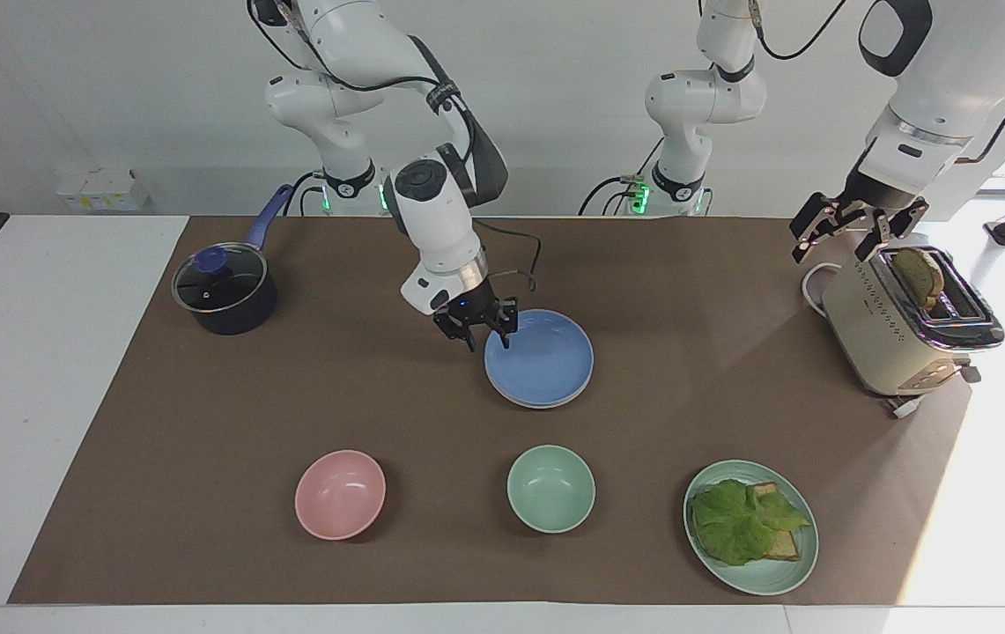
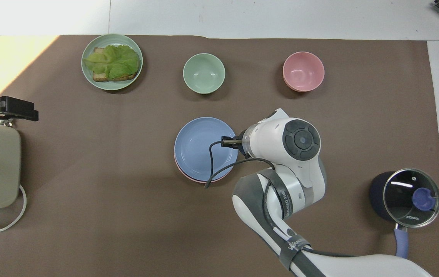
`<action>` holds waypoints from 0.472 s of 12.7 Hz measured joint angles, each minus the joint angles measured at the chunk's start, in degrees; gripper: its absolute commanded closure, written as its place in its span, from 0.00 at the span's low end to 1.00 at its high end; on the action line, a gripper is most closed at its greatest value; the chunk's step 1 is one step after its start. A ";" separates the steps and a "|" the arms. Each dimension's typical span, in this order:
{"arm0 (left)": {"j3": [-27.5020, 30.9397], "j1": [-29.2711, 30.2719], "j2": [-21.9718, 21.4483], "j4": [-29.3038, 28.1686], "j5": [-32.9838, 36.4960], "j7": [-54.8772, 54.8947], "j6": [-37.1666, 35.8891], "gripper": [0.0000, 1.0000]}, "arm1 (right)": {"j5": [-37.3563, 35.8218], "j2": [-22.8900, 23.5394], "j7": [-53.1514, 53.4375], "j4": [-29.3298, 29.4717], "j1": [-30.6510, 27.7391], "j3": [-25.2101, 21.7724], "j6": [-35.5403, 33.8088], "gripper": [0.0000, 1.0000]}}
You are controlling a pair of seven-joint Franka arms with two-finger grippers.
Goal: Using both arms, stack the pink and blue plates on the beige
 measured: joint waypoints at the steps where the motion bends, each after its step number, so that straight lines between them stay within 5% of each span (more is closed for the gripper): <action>1: 0.00 0.00 0.00 0.00 0.00 0.00 0.00 0.00 | 0.00 -0.33 0.05 0.28 -0.19 -0.35 -0.39 0.00; 6: 0.00 0.00 0.00 0.00 0.00 0.00 0.00 0.00 | -2.51 -8.67 0.13 1.38 -8.85 -1.20 -12.03 0.00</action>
